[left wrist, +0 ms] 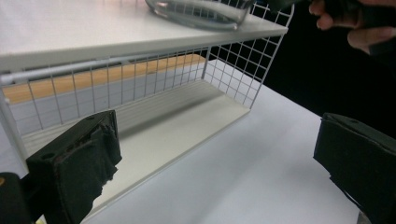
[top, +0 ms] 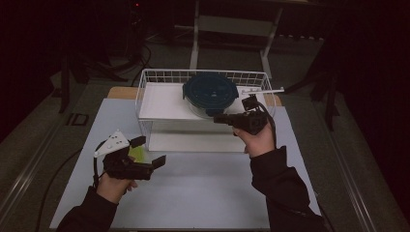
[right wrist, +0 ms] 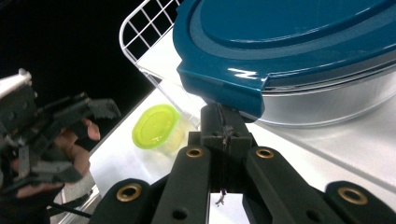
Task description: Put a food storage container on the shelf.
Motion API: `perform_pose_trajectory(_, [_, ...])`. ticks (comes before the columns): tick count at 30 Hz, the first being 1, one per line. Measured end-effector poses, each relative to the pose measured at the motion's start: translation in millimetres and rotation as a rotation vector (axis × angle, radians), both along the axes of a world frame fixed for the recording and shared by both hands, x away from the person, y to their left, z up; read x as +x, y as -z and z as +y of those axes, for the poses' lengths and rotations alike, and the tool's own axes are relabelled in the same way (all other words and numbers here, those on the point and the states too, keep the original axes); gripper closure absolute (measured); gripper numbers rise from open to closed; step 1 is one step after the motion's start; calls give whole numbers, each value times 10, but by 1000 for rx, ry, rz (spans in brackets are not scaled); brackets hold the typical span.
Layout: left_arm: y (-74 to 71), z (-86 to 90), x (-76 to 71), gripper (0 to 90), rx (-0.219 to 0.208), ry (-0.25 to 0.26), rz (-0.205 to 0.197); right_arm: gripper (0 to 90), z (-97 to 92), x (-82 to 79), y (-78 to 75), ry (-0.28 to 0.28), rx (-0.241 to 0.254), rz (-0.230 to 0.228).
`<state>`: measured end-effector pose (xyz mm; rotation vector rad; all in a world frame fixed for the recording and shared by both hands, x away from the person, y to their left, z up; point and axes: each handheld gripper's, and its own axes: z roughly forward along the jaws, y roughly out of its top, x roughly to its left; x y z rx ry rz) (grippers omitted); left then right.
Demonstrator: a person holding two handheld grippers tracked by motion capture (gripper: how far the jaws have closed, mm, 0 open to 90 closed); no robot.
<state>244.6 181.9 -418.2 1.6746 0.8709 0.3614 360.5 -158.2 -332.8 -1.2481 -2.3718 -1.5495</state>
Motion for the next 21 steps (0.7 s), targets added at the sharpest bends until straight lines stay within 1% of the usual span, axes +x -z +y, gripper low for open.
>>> perform_pose_trajectory(5, [134, -22, -23, 1, -7, 5, 8, 898, 8, 57, 0, 12, 5, 9])
perform_pose_trajectory(8, [184, -28, -22, 1, -9, 2, 14, 897, 12, 93, 0, 18, 11, 16])
perform_pose_trajectory(11, [207, -32, -17, 1, -15, 0, 19, 897, 25, 133, 3, 26, 13, 16])
perform_pose_trajectory(14, [213, -33, -25, 1, 0, 1, 11, 897, 22, 163, 2, 37, 14, 18])
perform_pose_trajectory(16, [215, -32, -27, 1, 4, -1, 8, 896, 19, 176, 6, 34, 22, 26])
perform_pose_trajectory(18, [216, -31, -25, 1, 3, 0, 7, 894, 24, 175, 7, 33, 21, 25])
perform_pose_trajectory(21, [220, -33, -30, 1, 4, 0, 5, 870, 27, 166, 11, 24, 24, 34])
